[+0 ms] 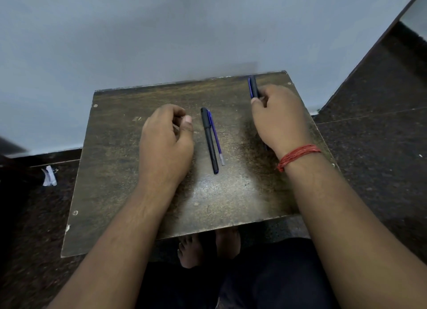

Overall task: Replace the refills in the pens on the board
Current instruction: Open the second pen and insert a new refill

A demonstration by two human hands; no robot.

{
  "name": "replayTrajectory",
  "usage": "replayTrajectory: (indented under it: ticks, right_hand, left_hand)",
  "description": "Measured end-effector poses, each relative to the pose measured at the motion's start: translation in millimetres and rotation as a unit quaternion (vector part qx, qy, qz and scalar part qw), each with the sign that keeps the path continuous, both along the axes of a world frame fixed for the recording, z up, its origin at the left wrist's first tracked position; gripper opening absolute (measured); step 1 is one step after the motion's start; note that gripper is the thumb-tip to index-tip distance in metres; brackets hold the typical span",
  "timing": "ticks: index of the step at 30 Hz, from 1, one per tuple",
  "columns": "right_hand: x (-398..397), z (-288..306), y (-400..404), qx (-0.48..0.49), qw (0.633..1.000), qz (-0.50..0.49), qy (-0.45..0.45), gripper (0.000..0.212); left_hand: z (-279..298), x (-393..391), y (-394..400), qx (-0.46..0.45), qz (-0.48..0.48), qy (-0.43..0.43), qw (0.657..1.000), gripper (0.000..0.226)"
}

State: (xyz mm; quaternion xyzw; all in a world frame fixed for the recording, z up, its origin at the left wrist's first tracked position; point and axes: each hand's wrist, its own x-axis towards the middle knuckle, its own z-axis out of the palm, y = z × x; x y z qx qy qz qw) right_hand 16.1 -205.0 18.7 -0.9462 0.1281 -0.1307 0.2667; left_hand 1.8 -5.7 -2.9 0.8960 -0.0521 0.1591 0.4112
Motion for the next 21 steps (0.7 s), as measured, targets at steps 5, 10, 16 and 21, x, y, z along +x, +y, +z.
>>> replayTrajectory:
  ticks: [5,10,16,21]
  right_hand:
    - [-6,2,8,-0.148,0.982,0.016,0.119,0.024]
    - [-7,0,9,-0.139,0.981,0.011,0.132,0.024]
    - [-8,6,8,-0.132,0.983,0.006,0.125,0.030]
    - [-10,14,11,-0.071,0.997,-0.001,0.029,0.028]
  left_hand:
    - [-3,2,2,0.044,0.008,0.010,0.999,0.008]
    - [-4,3,4,0.049,0.003,0.022,0.999,0.004]
    - [-6,2,2,0.053,-0.010,0.030,0.998,0.006]
    - [-5,-1,-3,0.089,-0.016,0.042,0.995,0.016]
